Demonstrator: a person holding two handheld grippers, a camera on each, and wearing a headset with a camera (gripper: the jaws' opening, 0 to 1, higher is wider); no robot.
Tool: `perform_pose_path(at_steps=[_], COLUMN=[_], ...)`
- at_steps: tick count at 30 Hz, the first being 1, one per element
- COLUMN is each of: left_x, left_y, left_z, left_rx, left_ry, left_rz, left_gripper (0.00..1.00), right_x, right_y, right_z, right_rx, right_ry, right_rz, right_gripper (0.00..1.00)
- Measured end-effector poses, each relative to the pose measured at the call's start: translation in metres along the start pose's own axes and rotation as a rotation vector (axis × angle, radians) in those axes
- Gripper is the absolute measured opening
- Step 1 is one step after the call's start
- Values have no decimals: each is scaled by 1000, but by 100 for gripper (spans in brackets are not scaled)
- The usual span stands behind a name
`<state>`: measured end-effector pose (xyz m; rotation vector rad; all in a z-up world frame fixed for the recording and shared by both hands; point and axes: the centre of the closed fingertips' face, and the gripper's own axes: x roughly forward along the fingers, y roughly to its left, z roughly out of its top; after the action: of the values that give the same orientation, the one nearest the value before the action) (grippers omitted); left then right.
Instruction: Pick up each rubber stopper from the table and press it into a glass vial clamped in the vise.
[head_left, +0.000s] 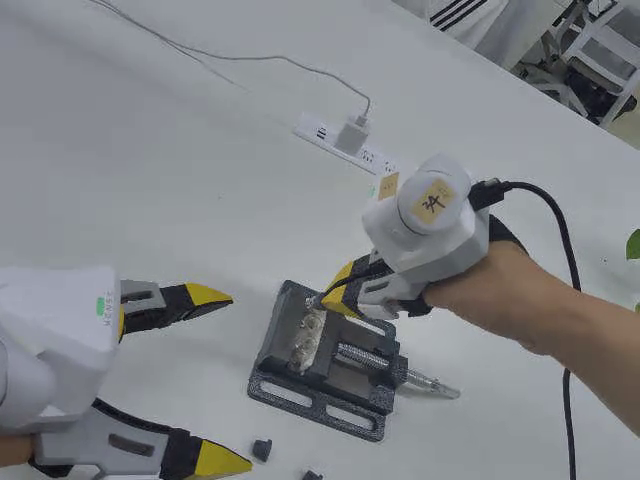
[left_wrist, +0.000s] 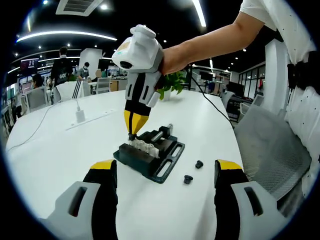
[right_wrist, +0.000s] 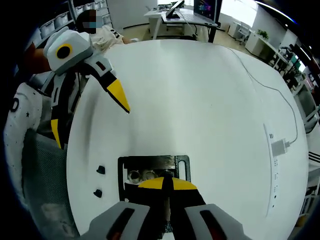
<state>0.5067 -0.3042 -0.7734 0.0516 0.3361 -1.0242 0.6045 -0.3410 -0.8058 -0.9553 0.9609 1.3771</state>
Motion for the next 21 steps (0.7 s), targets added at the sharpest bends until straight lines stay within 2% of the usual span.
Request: perform_pose_path(at_steps=[5, 13, 21], left_x=[1, 1, 1], left_y=[2, 3, 6], left_z=[1, 3, 5], left_rx=[-1, -2, -7], left_ry=[-4, -10, -19], left_rz=[3, 5, 10], left_gripper=[78, 77, 77], right_x=[0, 1, 1], right_y=[0, -1, -1], right_z=[0, 1, 1], right_rx=[-4, -10, 35], right_ry=[10, 44, 39], right_rz=[-12, 0, 17], right_gripper=[0, 0, 0])
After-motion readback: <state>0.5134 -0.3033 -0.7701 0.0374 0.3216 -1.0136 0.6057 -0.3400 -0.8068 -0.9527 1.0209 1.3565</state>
